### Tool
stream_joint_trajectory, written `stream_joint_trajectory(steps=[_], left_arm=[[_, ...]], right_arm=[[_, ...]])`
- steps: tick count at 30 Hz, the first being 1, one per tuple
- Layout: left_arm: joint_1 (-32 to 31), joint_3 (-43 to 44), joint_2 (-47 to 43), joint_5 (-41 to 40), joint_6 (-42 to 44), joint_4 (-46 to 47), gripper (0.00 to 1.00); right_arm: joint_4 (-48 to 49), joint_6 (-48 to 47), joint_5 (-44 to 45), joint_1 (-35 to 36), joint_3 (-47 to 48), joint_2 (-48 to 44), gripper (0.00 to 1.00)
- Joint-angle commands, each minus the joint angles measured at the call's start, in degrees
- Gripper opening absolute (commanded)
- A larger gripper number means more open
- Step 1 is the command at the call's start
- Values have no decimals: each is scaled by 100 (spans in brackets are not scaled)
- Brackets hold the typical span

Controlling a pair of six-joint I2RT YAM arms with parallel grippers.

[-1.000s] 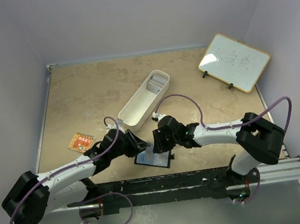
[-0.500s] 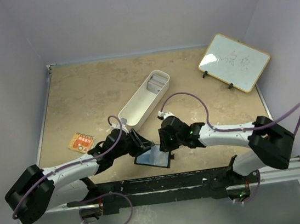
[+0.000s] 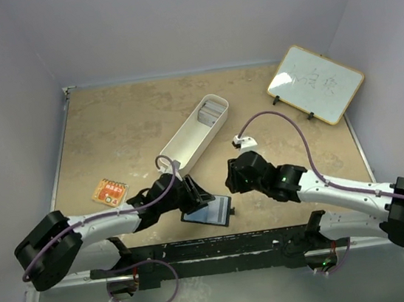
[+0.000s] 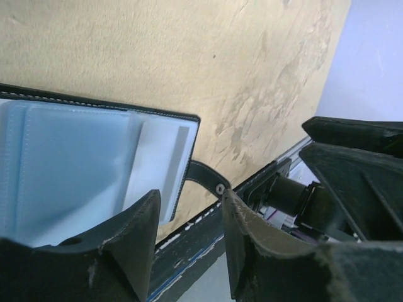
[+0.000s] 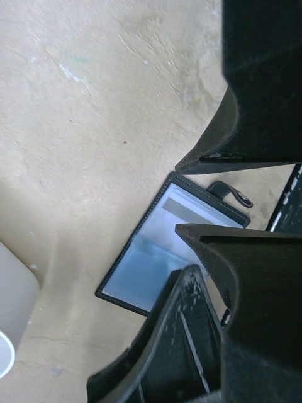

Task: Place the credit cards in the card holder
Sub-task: Turn over the card slot in the card holder.

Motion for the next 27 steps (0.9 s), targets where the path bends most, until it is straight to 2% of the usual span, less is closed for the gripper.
stream_joint_trajectory(steps=[1,7,13,18,27], left_arm=[[-20,450,-671,-812,584,-1232,44],[47,752,-1184,-1783,1128,-2817,55],[71,666,-1386,-2189,1307,-3289,61],[89,466,-1273,-2216,1431,-3134,63],[83,36,-818,-1439,1552,-1795,64]], right_arm=[[-46,-562,704,15,334,-5,41],[13,-1501,1048,-116,953,378,42],[128,-2572,503,-610,1975,1116,42],[141,-3370,-56,-924,2813,1796,45],[-219,-4298,-416,-1412,4338,3265,54]])
